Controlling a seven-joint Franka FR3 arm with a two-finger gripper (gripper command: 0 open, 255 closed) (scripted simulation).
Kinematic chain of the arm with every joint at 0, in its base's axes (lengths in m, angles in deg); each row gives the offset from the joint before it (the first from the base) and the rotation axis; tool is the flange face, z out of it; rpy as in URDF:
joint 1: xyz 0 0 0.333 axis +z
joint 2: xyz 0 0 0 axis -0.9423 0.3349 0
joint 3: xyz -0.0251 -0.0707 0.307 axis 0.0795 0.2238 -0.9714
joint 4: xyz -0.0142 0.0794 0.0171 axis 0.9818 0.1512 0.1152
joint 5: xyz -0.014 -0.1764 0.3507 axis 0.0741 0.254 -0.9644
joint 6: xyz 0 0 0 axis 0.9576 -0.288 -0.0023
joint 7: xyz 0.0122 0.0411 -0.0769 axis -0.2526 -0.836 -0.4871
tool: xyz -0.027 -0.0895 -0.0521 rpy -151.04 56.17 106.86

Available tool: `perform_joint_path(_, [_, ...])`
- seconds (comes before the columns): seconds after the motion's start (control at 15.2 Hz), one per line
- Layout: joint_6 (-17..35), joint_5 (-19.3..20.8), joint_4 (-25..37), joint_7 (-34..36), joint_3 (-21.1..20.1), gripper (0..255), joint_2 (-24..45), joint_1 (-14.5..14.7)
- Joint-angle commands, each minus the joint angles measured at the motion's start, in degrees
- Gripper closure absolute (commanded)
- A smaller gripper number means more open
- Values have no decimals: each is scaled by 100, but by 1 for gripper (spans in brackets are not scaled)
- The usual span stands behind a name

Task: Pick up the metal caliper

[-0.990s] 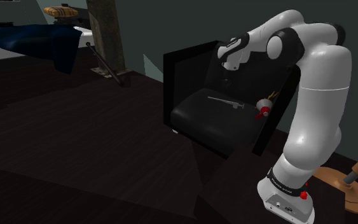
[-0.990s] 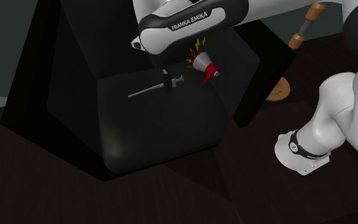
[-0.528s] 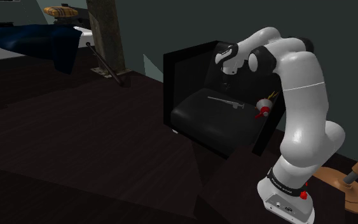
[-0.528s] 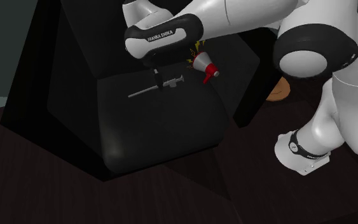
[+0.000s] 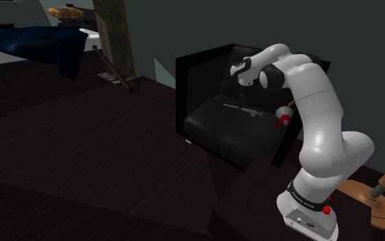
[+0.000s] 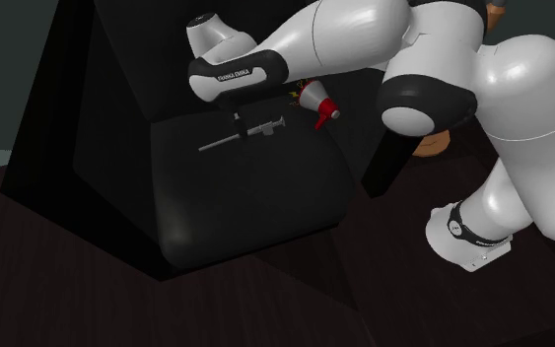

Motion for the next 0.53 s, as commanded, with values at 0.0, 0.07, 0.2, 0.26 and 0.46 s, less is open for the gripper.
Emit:
perform_joint_path(0.0, [96,-24,-25,-8,-20,0,72,-6])
perform_joint_path(0.07, [143,-37,-30,-13,-32,0,115,-12])
perform_joint_path(0.2, [170,-44,-34,-16,-38,0,139,-15])
perform_joint_path(0.26, [169,-44,-31,-21,-37,255,141,-21])
perform_joint_path(0.46, [175,-45,-36,-20,-38,255,142,-18])
